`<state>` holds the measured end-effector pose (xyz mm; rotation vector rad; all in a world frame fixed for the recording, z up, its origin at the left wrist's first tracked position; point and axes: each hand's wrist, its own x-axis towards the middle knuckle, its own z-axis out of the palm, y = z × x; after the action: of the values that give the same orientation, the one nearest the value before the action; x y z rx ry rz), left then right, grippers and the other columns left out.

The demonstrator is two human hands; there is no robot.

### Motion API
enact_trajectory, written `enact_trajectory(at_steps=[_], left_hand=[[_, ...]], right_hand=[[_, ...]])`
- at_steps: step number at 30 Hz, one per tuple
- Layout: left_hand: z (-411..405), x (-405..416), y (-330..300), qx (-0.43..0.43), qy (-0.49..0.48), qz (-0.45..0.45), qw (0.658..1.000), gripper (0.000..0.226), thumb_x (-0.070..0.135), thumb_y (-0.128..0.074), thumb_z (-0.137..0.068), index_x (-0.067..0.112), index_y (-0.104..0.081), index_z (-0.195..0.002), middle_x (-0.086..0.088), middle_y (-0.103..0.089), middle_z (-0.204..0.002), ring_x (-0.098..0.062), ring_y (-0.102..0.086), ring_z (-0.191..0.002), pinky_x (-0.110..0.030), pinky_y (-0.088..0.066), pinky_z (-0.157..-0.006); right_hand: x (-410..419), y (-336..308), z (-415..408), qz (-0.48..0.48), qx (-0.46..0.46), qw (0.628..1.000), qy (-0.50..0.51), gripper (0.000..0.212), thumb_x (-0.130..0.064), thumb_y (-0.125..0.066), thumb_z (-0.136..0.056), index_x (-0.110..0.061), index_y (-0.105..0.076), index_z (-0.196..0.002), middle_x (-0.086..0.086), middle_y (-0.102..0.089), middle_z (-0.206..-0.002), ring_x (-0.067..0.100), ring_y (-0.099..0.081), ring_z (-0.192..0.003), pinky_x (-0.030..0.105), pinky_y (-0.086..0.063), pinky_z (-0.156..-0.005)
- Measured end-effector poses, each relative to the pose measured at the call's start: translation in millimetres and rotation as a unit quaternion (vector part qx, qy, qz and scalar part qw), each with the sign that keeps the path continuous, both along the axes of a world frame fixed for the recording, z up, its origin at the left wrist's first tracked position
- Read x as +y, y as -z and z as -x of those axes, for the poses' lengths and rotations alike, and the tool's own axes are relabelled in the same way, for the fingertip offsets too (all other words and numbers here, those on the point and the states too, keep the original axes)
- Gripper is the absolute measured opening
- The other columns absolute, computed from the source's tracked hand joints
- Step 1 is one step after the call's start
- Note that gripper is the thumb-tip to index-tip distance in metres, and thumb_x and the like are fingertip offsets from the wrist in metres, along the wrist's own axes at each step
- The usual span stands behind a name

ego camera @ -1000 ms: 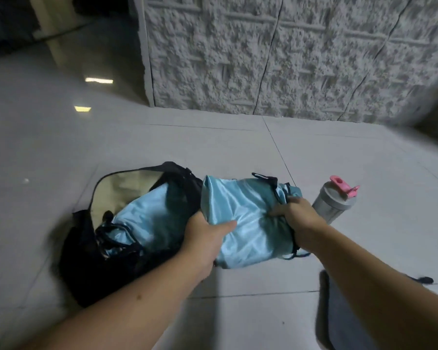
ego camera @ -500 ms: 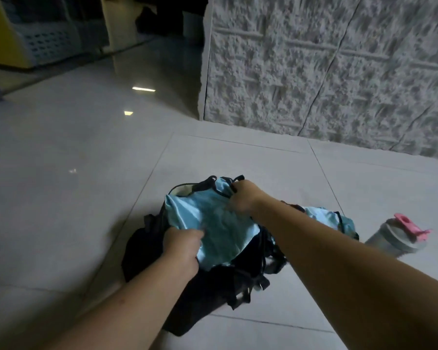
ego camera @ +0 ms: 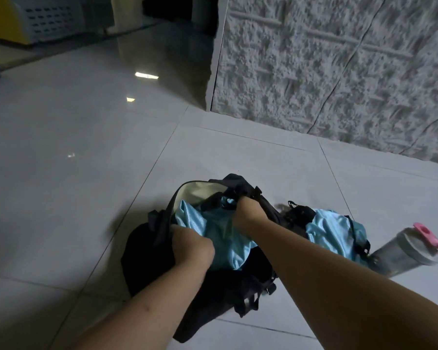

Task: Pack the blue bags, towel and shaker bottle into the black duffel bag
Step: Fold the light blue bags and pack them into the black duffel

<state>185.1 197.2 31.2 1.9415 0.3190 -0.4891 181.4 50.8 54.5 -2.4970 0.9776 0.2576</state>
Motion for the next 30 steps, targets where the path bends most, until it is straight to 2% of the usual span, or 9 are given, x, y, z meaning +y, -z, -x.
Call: enact_trajectory(at_steps=[4, 6, 8, 12, 16, 19, 21, 24, 30], left_hand=[[11, -4, 6, -0.178, 0.113, -0.125, 0.970, 0.099, -0.002, -0.067, -0.084, 0.015, -0.009, -0.161, -0.018, -0.009, -0.165, -0.036, -0.029, -0.148, -0.040, -0.031, -0.122], [17, -6, 11, -0.310, 0.145, -0.233, 0.910, 0.079, 0.000, -0.066, -0.084, 0.015, -0.035, -0.155, -0.023, -0.023, -0.162, -0.043, -0.036, -0.142, -0.047, -0.040, -0.113], [15, -5, 8, -0.417, 0.187, -0.302, 0.837, 0.042, 0.003, -0.062, -0.085, 0.015, -0.065, -0.125, -0.021, -0.043, -0.155, -0.044, -0.039, -0.143, -0.059, -0.039, -0.111], [-5, -2, -3, -0.314, 0.432, -0.413, 0.738, 0.042, 0.021, -0.047, -0.100, 0.021, -0.055, -0.141, -0.008, -0.022, -0.168, -0.031, -0.001, -0.159, -0.058, -0.001, -0.125], [-13, -3, 16, -0.252, 0.451, -0.413, 0.750, 0.079, 0.052, -0.046, -0.093, 0.029, -0.016, -0.162, -0.006, -0.006, -0.171, -0.032, 0.008, -0.158, -0.055, 0.009, -0.125], [-11, -3, 18, -0.221, 0.470, -0.446, 0.729, 0.079, 0.039, -0.048, -0.096, 0.025, -0.011, -0.164, -0.009, 0.009, -0.172, -0.035, 0.021, -0.155, -0.059, 0.014, -0.123], [-7, -1, 17, -0.217, 0.460, -0.457, 0.730, 0.080, 0.026, -0.047, -0.096, 0.022, -0.005, -0.164, -0.012, 0.015, -0.171, -0.038, 0.025, -0.154, -0.061, 0.014, -0.122], [-6, 4, 22, -0.172, 0.453, -0.434, 0.759, 0.088, 0.024, -0.047, -0.096, 0.026, 0.010, -0.163, -0.016, 0.023, -0.168, -0.039, 0.027, -0.153, -0.059, 0.008, -0.124], [-6, 4, 31, -0.126, 0.455, -0.439, 0.764, 0.094, 0.023, -0.051, -0.096, 0.027, 0.018, -0.161, -0.024, 0.029, -0.164, -0.043, 0.022, -0.153, -0.058, 0.005, -0.123]], right_hand=[[1, 10, 2, 0.021, 0.058, 0.998, -0.031, 0.031, -0.007, -0.058, -0.094, 0.000, -0.061, -0.124, 0.021, -0.063, -0.126, 0.035, -0.064, -0.111, 0.038, -0.055, -0.091], [5, 7, 1, 0.029, 0.084, 0.994, -0.055, 0.037, -0.009, -0.055, -0.094, 0.001, -0.056, -0.130, 0.025, -0.054, -0.134, 0.035, -0.059, -0.116, 0.038, -0.053, -0.094], [10, 0, 0, 0.031, 0.097, 0.992, -0.072, 0.040, -0.009, -0.051, -0.095, -0.001, -0.050, -0.134, 0.027, -0.048, -0.138, 0.037, -0.053, -0.123, 0.041, -0.051, -0.099], [25, -21, 15, 0.092, 0.117, 0.982, -0.114, 0.055, -0.008, -0.059, -0.094, -0.004, -0.039, -0.145, 0.028, -0.045, -0.138, 0.042, -0.059, -0.117, 0.043, -0.051, -0.093], [39, -20, 39, 0.207, -0.020, 0.960, -0.189, 0.038, -0.004, -0.058, -0.088, -0.010, -0.062, -0.125, 0.015, -0.060, -0.118, 0.036, -0.058, -0.111, 0.039, -0.051, -0.079], [37, 2, 41, 0.145, -0.028, 0.955, -0.256, 0.036, -0.004, -0.055, -0.090, -0.014, -0.065, -0.124, 0.011, -0.058, -0.130, 0.035, -0.054, -0.125, 0.041, -0.054, -0.092], [27, 22, 34, 0.100, 0.047, 0.963, -0.245, 0.061, -0.008, -0.055, -0.095, -0.020, -0.042, -0.153, 0.013, -0.034, -0.162, 0.035, -0.032, -0.149, 0.046, -0.040, -0.117], [16, 40, 23, 0.049, 0.091, 0.979, -0.175, 0.082, -0.009, -0.050, -0.096, -0.024, -0.009, -0.165, 0.007, 0.001, -0.173, 0.026, -0.004, -0.160, 0.049, -0.025, -0.126], [13, 61, 16, 0.000, 0.137, 0.979, -0.152, 0.070, -0.019, -0.033, -0.106, -0.018, 0.006, -0.165, 0.003, 0.015, -0.173, 0.023, 0.012, -0.159, 0.049, -0.009, -0.129]])
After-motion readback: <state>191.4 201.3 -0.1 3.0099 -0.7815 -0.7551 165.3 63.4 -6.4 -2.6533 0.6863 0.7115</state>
